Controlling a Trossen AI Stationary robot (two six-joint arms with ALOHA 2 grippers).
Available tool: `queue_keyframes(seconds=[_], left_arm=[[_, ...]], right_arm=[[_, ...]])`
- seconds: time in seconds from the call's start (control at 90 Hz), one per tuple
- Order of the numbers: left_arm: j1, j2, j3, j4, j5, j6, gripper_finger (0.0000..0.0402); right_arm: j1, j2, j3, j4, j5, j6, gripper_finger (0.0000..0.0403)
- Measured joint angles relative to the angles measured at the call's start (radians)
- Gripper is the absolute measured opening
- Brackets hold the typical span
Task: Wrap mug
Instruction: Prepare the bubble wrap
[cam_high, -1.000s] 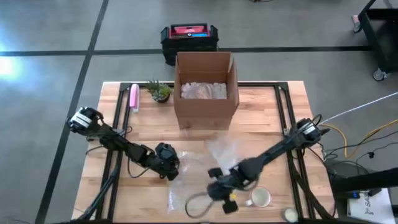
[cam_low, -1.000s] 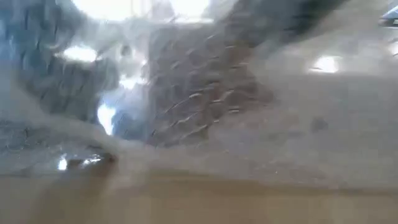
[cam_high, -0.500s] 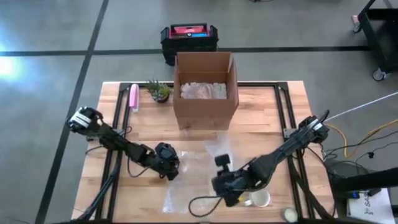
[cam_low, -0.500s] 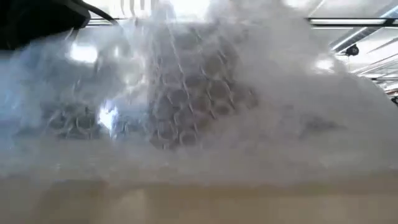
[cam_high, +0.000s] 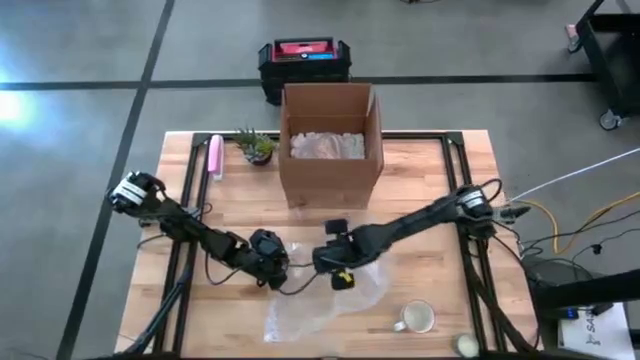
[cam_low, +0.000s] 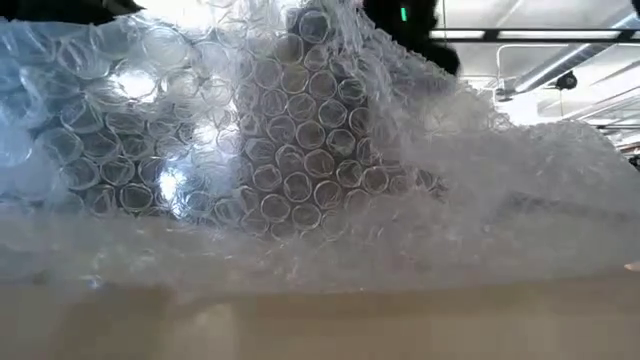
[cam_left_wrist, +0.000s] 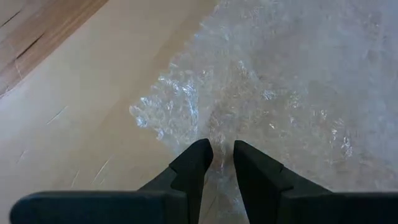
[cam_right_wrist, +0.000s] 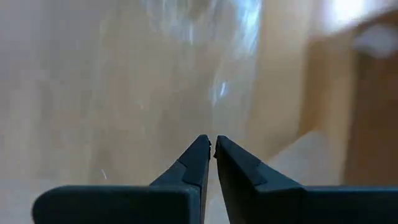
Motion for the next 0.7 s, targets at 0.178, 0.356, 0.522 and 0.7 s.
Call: queue_keyframes(seconds=[0.178, 0.356, 0.522, 0.7], left_arm=[[-0.001, -0.002, -0.004, 0.002, 0.012, 0.000, 0.0075], [-0.002, -0.002, -0.005, -0.005, 0.021, -0.007, 0.0075], [-0.002, -0.002, -0.005, -0.020, 0.023, -0.026, 0.0075], [-0.002, -0.005, -0.005, -0.035, 0.027, -0.046, 0.0075]], right_arm=[[-0.015, 0.036, -0.001, -0.301, 0.004, 0.053, 0.0018], [0.051, -0.003, -0.003, -0.531, 0.002, 0.192, 0.0018], [0.148, -0.086, -0.004, -0.578, -0.008, 0.357, 0.0018], [0.270, -0.143, -0.005, -0.556, -0.027, 0.485, 0.0018]])
